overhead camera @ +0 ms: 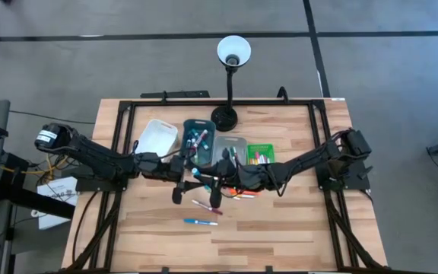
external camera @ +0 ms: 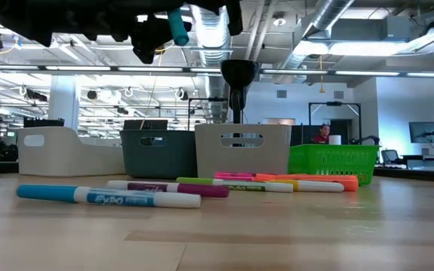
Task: Pick & Place Markers
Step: Put the large blue highlighter pen into the white bin
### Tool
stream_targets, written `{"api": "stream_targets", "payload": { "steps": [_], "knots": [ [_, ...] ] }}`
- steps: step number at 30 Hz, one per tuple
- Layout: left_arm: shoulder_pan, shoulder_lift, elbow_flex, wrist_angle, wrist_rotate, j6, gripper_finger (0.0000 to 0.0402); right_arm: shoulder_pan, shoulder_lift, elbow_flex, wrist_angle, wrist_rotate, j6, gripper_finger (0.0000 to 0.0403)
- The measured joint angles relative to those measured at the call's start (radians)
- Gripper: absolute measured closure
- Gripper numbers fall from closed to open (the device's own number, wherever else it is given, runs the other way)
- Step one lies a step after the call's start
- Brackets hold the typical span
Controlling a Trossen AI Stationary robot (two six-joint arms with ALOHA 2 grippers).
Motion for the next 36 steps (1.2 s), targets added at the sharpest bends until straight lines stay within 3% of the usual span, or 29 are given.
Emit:
{"api": "stream_targets", "payload": {
  "steps": [4, 12, 18, 25, 30, 36],
  "knots": [
    [0.006, 0.0, 0.0, 0.0, 0.031, -0.003, 0.0216, -0.017, 0.0, 0.0, 0.005, -0.01, -0.018, 0.0336],
    [0.015, 0.002, 0.0, 0.0, 0.039, -0.008, 0.0337, -0.024, 0.0, 0.0, 0.025, -0.013, -0.076, 0.0335],
    [0.028, 0.002, 0.0, -0.003, 0.041, -0.047, 0.0338, -0.024, 0.0, 0.0, 0.021, -0.011, -0.079, 0.032],
    [0.028, 0.002, 0.0, -0.056, 0.007, -0.075, 0.0324, 0.011, -0.065, -0.001, -0.088, 0.049, -0.167, 0.0244],
    [0.036, -0.056, 0.0, -0.174, -0.08, -0.075, 0.0332, 0.072, -0.158, 0.0, -0.33, 0.154, -0.129, 0.0187],
    [0.096, -0.302, 0.0, -0.588, -0.388, -0.079, 0.0323, 0.168, -0.223, 0.0, -0.635, 0.146, 0.143, 0.0158]
  ]
}}
